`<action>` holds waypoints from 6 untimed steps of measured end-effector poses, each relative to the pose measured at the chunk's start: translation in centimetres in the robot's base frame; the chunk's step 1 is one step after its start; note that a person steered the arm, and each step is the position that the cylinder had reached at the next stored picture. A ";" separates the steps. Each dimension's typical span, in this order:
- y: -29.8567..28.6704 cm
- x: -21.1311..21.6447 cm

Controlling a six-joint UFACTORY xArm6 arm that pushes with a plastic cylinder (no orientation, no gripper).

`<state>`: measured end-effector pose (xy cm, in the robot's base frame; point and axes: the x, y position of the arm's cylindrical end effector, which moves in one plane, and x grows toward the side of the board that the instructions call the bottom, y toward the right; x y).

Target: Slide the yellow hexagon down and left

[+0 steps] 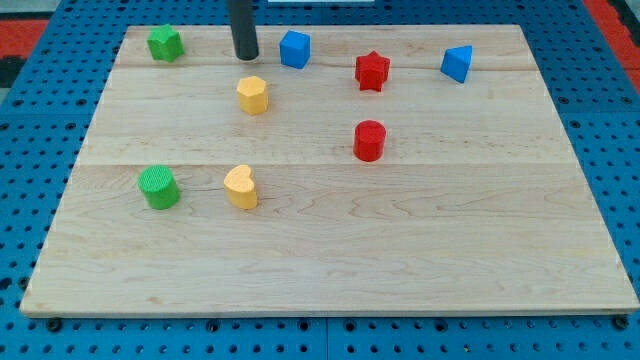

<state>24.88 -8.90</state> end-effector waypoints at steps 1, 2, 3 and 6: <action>3.4 0.0; 3.9 0.0; 3.3 0.0; 3.2 7.0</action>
